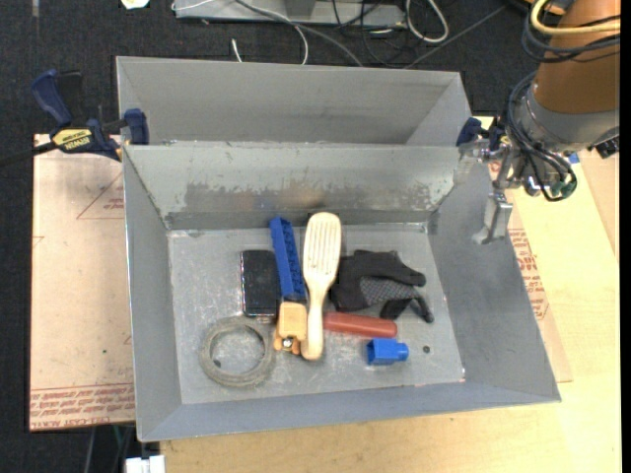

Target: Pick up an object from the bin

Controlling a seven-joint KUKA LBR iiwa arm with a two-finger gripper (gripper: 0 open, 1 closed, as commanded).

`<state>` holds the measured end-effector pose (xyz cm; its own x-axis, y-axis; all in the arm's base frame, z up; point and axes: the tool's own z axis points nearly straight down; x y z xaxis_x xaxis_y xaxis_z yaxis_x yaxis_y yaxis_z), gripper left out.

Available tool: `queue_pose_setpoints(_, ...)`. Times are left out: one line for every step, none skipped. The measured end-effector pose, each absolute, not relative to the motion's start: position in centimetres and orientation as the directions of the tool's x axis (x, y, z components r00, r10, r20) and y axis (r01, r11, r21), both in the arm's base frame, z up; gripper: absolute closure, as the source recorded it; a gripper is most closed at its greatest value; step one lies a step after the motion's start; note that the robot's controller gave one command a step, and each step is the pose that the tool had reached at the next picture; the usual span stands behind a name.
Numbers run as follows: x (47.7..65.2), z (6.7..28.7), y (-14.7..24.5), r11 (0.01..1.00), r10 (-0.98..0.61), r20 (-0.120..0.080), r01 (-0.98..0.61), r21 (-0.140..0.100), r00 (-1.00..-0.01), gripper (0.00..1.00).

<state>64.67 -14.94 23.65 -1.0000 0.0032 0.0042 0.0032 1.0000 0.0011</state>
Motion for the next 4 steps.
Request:
queue_pose_setpoints(64.8, 24.2, -14.8, 1.000, 0.000, -0.003, 0.000, 0.000, -1.000, 0.00)
queue_pose_setpoints(61.5, 13.9, -8.8, 1.000, -0.016, -0.004, -0.016, 0.000, -1.000, 0.00)
queue_pose_setpoints(59.8, 14.1, -6.5, 1.000, 0.011, -0.009, 0.011, -0.001, -1.000, 0.00)
queue_pose_setpoints(59.7, 11.6, -4.2, 1.000, 0.013, -0.006, 0.013, 0.001, -1.000, 0.00)
